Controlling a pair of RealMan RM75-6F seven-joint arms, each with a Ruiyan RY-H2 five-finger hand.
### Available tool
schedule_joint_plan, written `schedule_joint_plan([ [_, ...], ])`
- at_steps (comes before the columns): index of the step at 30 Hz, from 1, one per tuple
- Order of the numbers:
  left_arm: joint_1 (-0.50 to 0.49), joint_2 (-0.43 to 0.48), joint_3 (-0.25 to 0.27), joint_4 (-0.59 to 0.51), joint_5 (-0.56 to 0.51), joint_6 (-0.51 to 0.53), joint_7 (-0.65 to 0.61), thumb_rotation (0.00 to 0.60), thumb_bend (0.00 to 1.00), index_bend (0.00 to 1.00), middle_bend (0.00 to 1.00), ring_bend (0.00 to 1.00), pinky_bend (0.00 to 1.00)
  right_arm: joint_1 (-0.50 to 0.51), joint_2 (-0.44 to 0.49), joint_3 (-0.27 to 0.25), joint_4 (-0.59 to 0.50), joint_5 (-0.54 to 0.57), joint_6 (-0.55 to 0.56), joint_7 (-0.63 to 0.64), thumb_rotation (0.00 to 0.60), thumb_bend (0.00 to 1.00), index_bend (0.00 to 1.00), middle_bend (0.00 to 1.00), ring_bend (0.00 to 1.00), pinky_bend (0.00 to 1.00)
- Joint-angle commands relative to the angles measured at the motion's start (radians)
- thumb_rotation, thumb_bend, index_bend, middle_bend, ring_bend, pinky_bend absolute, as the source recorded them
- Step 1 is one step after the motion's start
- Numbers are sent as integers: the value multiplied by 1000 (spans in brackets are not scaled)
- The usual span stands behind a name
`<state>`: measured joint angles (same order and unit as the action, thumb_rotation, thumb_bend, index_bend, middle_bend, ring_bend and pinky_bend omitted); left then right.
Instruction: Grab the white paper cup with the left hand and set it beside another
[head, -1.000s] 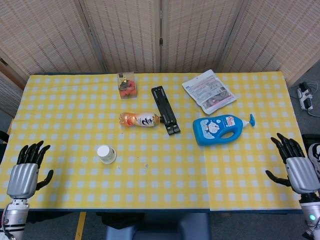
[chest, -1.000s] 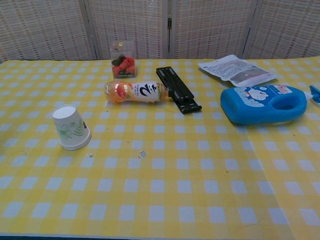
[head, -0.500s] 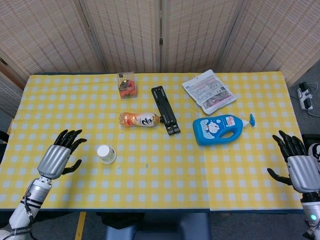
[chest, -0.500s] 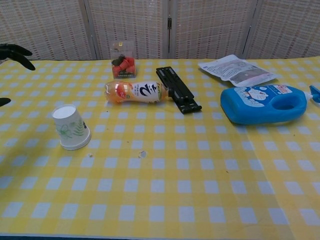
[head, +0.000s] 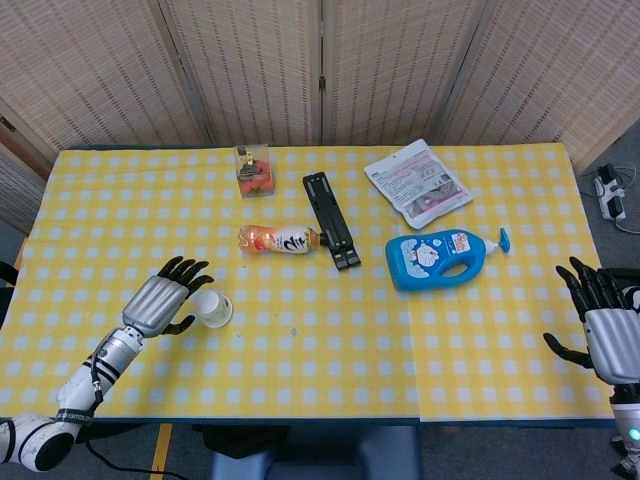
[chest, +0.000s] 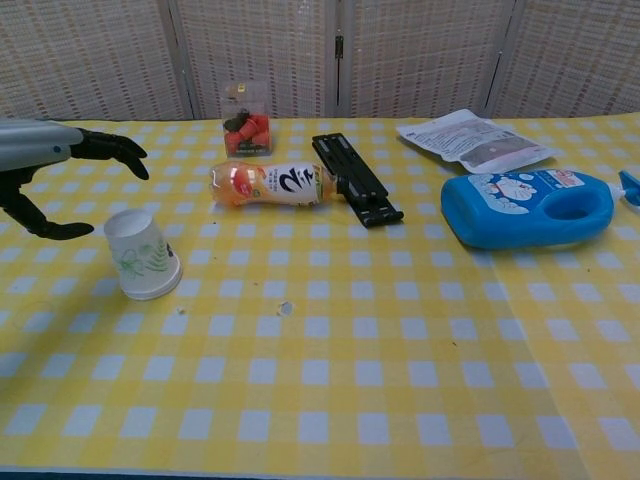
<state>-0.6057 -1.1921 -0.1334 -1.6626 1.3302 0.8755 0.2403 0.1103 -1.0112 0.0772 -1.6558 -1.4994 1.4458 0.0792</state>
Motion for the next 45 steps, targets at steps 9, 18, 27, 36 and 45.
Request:
schedule_joint_plan([
  [9,-35,-41,19,16,-47,-21,35,600,417,219,98,67,0,-1,-3,-2,12,2,-3,15,600,263,0,0,28,0],
  [18,-60,-62,21,39,-86,-33,37,600,417,233,98,66,1,-1,-9,-3,25,2,-5,26,600,263,0,0,29,0],
  [27,-70,-66,30,46,-106,-30,36,600,423,267,98,66,1,-1,-14,-5,32,3,-6,33,600,264,0,0,29,0],
  [36,-78,-69,36,54,-116,-29,25,600,445,282,98,70,3,-2,-17,-6,35,4,-7,34,600,263,0,0,24,0],
  [45,-87,-67,43,55,-123,-30,24,600,462,301,98,73,3,-3,-20,-6,37,5,-8,37,600,263,0,0,20,0],
])
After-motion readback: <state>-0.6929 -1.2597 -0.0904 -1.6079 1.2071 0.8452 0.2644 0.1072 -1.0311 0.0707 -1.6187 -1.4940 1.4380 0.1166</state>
